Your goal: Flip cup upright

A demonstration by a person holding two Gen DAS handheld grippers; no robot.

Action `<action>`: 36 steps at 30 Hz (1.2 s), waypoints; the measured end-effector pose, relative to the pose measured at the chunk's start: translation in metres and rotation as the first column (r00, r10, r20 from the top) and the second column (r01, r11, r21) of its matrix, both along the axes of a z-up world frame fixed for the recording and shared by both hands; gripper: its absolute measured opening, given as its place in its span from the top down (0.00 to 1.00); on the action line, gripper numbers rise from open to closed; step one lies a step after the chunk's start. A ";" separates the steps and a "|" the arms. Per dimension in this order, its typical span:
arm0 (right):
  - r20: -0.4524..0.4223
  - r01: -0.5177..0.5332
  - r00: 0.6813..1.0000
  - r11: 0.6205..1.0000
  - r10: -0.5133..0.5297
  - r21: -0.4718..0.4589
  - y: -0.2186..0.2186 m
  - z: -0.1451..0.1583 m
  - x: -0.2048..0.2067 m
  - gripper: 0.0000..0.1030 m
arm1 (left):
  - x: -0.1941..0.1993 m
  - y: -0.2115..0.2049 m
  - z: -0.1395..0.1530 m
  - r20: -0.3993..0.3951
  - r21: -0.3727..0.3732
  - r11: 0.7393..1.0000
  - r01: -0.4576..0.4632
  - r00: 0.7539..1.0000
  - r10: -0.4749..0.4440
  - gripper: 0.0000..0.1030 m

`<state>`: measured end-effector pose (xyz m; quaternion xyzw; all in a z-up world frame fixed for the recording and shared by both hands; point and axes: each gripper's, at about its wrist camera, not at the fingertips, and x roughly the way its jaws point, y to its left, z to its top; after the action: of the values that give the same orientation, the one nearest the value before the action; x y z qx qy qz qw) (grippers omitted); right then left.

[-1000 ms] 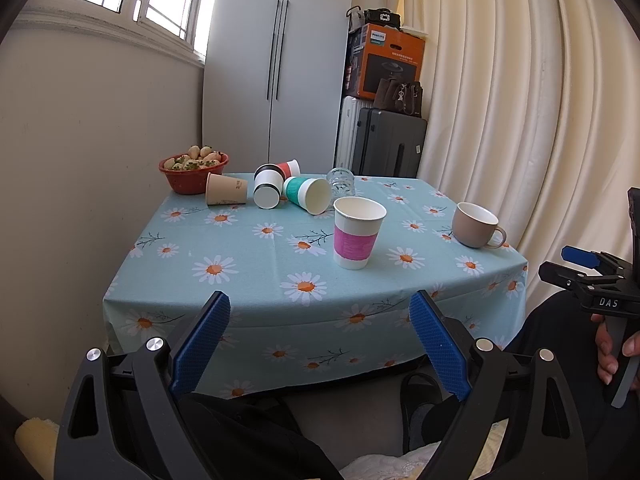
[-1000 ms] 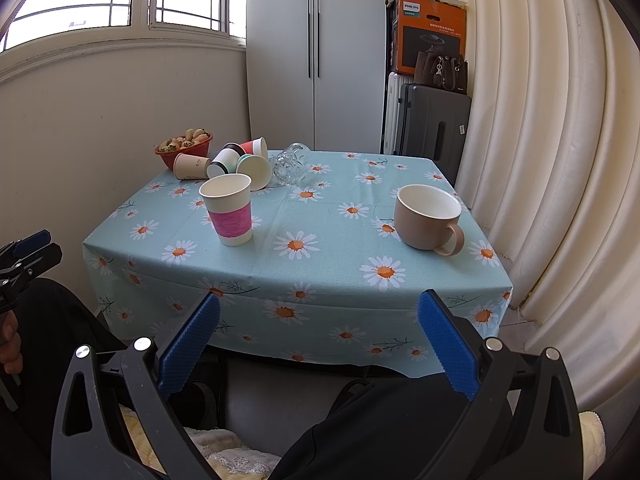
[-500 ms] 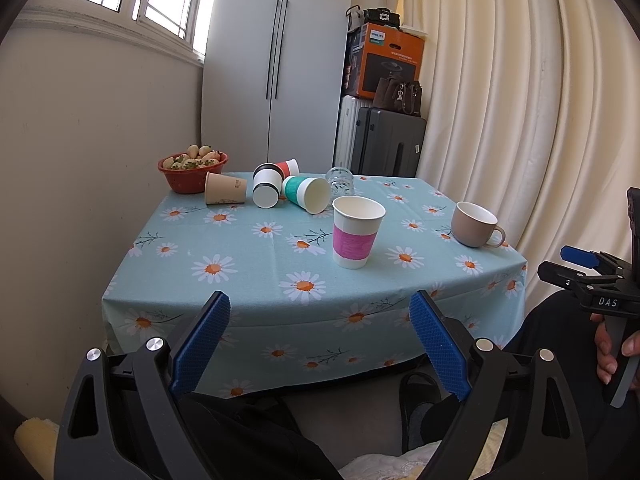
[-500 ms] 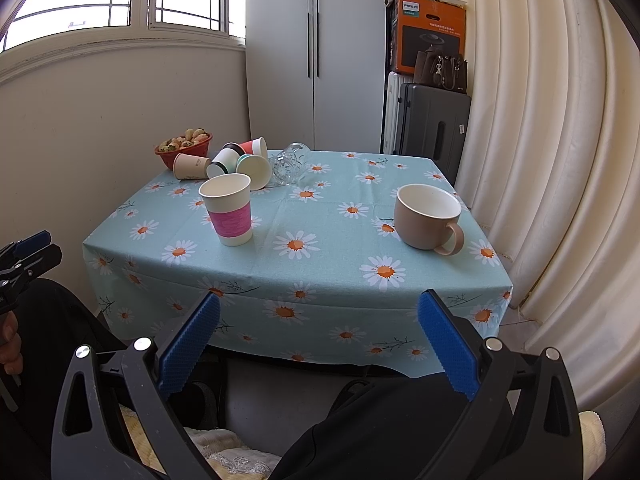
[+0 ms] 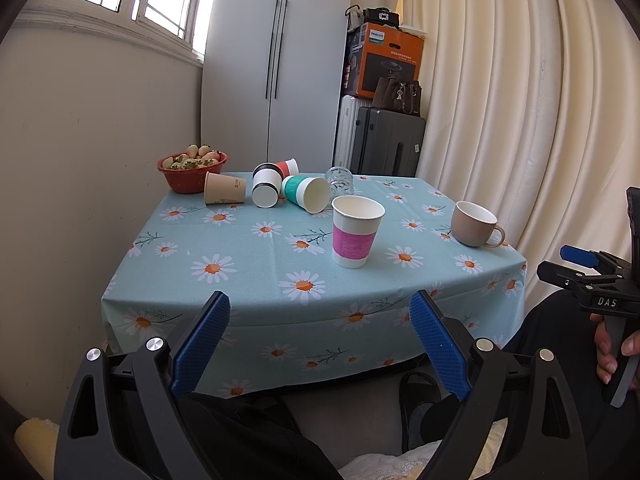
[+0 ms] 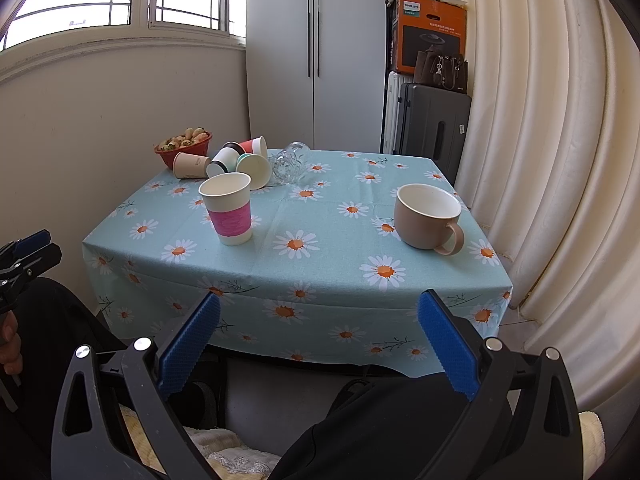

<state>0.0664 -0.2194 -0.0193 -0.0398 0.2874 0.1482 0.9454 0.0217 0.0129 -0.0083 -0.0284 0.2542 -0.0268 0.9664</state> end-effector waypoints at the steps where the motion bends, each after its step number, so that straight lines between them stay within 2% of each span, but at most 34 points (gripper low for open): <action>1: -0.001 0.000 1.000 1.000 0.000 0.000 0.000 0.000 0.000 0.05 | 0.000 -0.001 0.000 0.001 -0.001 1.000 0.000 1.000 0.000 0.13; 12: 0.000 0.000 1.000 1.000 0.000 0.001 0.000 0.000 0.000 0.05 | 0.001 -0.003 0.000 -0.001 -0.003 1.000 0.006 1.000 -0.006 0.14; 28: -0.002 0.000 1.000 1.000 0.000 0.000 0.000 0.000 0.000 0.05 | 0.003 -0.008 0.000 -0.008 0.037 0.999 0.014 1.000 -0.013 0.14; 36: -0.001 -0.001 1.000 1.000 0.001 -0.001 0.000 -0.001 0.001 0.05 | 0.004 -0.002 -0.001 -0.013 0.014 1.000 0.009 1.000 -0.009 0.14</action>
<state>0.0673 -0.2194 -0.0204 -0.0404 0.2879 0.1485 0.9452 0.0256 0.0111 -0.0092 -0.0207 0.2606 -0.0291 0.9648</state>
